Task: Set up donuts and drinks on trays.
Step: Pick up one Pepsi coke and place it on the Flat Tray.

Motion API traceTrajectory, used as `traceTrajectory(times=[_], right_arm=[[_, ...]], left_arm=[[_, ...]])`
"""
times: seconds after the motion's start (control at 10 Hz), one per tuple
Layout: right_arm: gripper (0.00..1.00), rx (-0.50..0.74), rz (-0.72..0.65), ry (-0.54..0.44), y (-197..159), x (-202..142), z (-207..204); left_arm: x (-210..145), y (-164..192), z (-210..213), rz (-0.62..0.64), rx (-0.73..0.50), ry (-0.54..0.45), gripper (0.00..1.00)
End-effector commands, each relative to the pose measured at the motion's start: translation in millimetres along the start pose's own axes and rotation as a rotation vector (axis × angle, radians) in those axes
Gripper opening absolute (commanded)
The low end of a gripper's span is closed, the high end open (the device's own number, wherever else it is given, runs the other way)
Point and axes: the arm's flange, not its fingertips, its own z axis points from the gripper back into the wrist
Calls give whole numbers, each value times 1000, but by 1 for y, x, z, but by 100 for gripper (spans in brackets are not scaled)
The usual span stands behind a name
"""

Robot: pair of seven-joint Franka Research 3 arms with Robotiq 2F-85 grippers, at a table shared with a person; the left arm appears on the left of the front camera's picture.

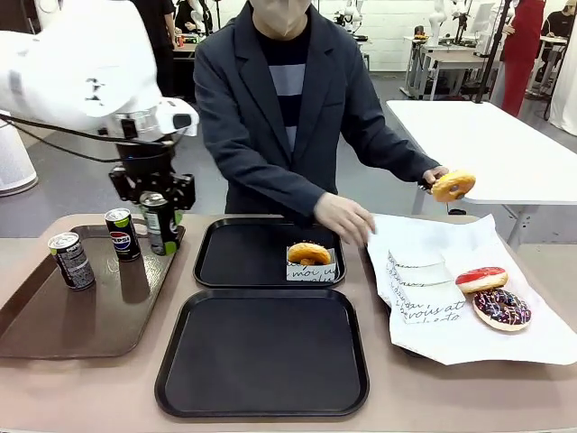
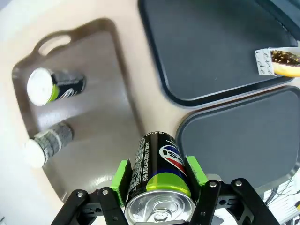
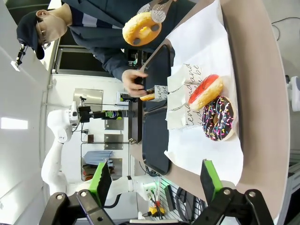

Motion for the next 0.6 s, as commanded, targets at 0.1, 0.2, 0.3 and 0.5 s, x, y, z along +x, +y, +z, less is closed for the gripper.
traceTrajectory(times=[0.1,0.2,0.3,0.5], right_arm=[[100,8,3,-4,1,0,1],[100,8,3,-4,1,0,1],[100,8,3,-4,1,0,1],[100,8,3,-4,1,0,1]], left_arm=[[41,-37,-14,-83,-2,-55,59],[50,-45,-23,-114,-17,-71,59],[57,-52,-30,-138,-42,-75,59],[69,-58,-49,-174,-75,-74,59]])
